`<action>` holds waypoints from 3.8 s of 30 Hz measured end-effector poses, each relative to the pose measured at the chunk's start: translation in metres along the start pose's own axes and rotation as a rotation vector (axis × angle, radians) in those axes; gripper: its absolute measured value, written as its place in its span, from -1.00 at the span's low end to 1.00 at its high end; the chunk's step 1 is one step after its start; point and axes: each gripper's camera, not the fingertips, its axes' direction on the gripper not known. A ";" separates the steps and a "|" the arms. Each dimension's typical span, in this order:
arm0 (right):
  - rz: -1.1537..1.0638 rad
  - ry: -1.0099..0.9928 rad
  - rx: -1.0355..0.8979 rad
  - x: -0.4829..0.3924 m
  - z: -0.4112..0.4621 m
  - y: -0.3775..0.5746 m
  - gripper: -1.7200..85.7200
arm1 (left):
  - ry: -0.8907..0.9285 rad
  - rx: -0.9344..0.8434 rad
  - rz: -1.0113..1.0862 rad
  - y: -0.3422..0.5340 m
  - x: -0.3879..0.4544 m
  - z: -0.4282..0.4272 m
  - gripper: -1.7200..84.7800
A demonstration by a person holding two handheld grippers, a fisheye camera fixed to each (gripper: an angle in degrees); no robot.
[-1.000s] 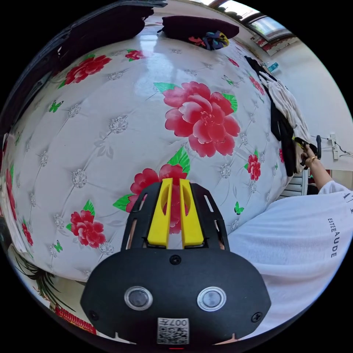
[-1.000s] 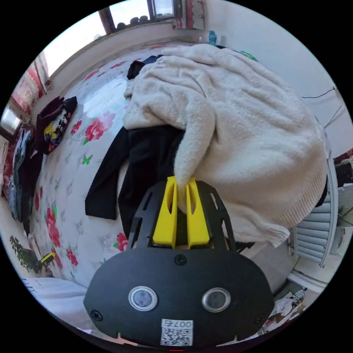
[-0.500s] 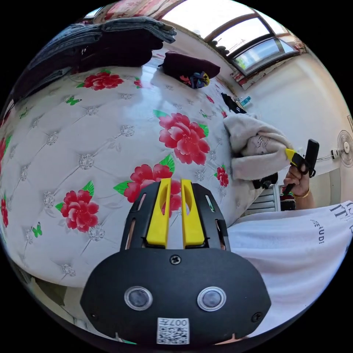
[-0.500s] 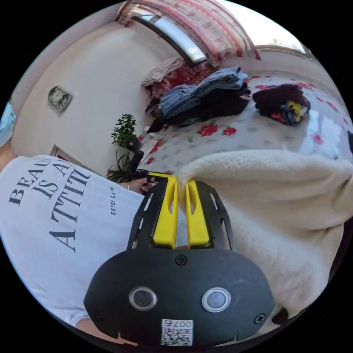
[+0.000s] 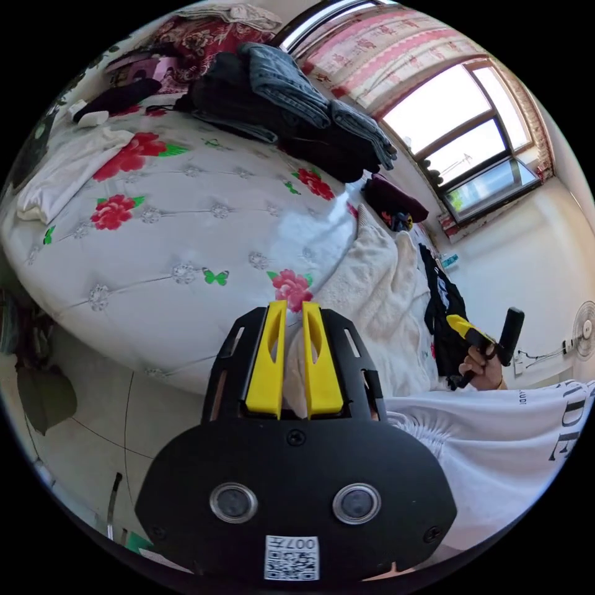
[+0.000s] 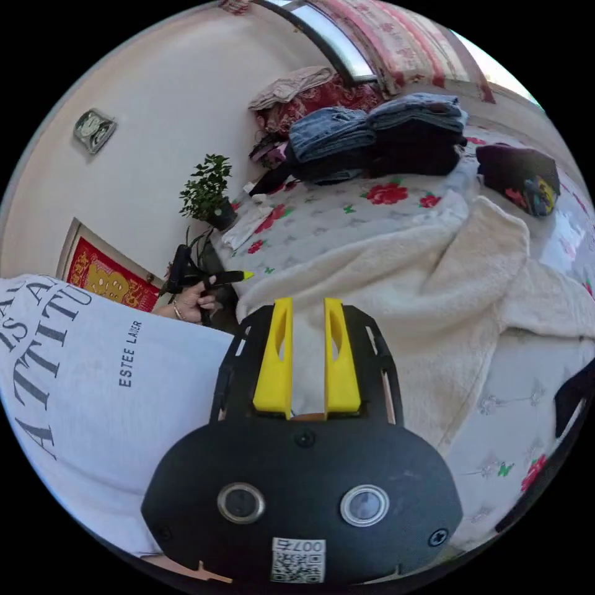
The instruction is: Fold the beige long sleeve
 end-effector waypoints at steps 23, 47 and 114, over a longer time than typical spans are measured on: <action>-0.029 0.493 0.008 0.133 0.002 -0.167 -0.70 | 0.223 -0.644 1.010 -0.023 0.215 0.136 -0.88; 0.414 0.366 -0.110 0.148 -0.033 0.086 -0.86 | 0.411 -0.635 0.553 -0.270 0.173 0.330 -0.79; 0.473 0.527 0.052 0.102 -0.013 0.083 -0.85 | 0.209 -0.206 1.041 0.021 0.251 0.160 -0.66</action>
